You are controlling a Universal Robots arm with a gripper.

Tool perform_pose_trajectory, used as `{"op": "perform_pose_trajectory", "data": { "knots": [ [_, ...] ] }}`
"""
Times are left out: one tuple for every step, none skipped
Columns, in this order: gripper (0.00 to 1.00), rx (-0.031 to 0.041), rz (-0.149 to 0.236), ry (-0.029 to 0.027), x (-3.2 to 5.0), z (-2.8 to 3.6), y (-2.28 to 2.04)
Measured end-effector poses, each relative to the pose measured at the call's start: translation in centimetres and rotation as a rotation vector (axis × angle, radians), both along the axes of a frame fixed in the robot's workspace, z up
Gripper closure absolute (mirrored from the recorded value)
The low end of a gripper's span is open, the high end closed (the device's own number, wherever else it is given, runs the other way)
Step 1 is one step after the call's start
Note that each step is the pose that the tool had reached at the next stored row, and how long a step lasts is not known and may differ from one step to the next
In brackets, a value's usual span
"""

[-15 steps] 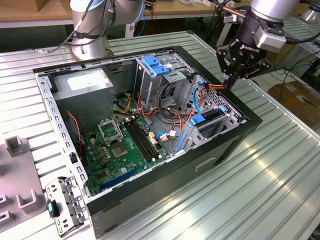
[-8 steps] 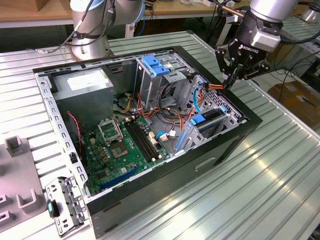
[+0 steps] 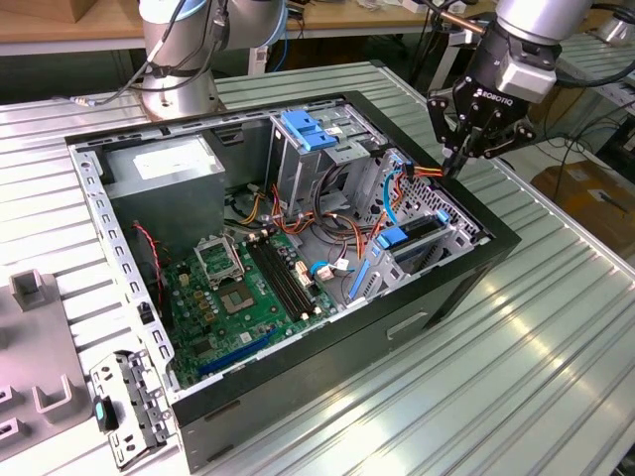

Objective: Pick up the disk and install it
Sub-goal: 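Insert the first disk wire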

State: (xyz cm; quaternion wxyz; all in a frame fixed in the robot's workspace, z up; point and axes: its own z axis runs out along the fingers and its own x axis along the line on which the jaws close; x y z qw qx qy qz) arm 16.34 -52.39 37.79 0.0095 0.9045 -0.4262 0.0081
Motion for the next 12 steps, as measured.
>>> {"op": "perform_pose_trajectory", "data": {
  "knots": [
    [0.84,0.0,-0.02,0.0,-0.01,0.0,0.0],
    [0.84,-0.0001,-0.032,0.0,-0.01,0.01,0.0],
    [0.84,-0.0002,-0.042,-0.0001,-0.03,0.01,0.0],
    [0.84,-0.0001,-0.045,0.0,-0.17,0.01,0.0],
    [0.84,-0.0001,-0.045,0.0,-0.33,0.0,0.0],
    [0.84,0.0,-0.045,0.0,-0.45,0.0,-0.01],
    [0.84,-0.0001,-0.047,-0.0001,-0.46,0.0,-0.02],
    [0.84,-0.0002,-0.057,-0.0001,-0.46,0.0,-0.02],
    [0.84,-0.0001,-0.071,0.0,-0.47,0.0,-0.01],
    [0.84,-0.0002,-0.093,0.0,-0.47,0.0,-0.01],
    [0.84,-0.0002,-0.11,0.0,-0.47,-0.01,-0.01],
    [0.84,-0.0003,-0.126,0.0,-0.47,-0.01,-0.01]
  ]
}}
